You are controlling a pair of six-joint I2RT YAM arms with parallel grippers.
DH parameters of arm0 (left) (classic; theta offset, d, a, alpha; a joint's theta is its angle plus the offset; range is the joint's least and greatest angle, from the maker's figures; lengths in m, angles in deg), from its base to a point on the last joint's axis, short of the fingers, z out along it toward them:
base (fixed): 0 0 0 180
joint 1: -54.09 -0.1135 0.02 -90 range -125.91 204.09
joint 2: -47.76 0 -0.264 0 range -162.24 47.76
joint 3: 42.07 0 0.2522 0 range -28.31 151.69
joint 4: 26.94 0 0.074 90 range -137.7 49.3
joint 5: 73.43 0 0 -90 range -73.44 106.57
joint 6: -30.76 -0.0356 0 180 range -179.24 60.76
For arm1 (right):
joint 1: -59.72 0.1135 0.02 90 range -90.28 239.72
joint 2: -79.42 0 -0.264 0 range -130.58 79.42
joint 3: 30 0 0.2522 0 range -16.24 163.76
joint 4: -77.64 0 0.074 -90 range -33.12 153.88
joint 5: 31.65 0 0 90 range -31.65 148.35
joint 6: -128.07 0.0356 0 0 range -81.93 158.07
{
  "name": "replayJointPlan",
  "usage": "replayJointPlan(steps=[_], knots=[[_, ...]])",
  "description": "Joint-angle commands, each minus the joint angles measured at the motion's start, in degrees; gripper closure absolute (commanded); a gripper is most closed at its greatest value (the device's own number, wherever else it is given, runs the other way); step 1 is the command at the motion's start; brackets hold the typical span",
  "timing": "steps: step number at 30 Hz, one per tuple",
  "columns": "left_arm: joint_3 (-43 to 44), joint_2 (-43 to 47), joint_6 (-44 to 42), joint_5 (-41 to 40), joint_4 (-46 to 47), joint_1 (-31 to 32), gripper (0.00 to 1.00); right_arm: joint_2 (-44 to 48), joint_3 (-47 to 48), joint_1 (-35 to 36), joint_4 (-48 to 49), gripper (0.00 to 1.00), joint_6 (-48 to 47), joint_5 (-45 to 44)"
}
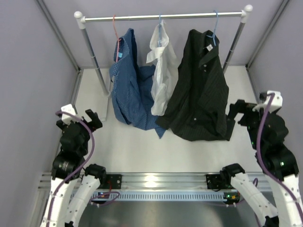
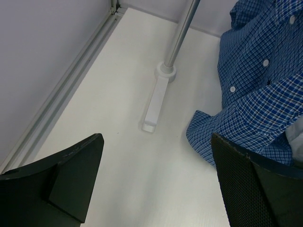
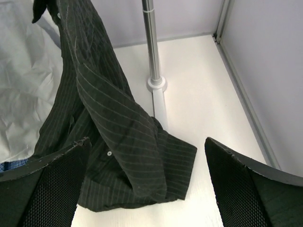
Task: Place the shirt on the hanger
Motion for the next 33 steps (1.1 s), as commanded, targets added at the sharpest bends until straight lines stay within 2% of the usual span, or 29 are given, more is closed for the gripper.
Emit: replayJointPlan(steps=[1, 7, 11, 33], knots=[[-0.6, 3.6, -0.4, -0.9, 0.9, -0.4, 0.02, 5.5, -0.6, 0.7, -5.8, 0.01, -0.4, 0.3], [-2.7, 9.2, -1.6, 2.3, 1.4, -0.3, 0.02, 10.7, -1.7, 1.3, -10.9, 0.01, -3.0, -4.6], [-3.0, 9.1, -2.0, 4.9, 1.4, -0.1, 0.02, 13.5, -2.6, 2.3, -11.3, 0.00, -4.0, -5.7], [-3.6, 9.1, -3.1, 10.0, 2.4, 1.0, 0.02, 13.7, -3.9, 2.8, -11.1, 0.01, -4.6, -5.2]])
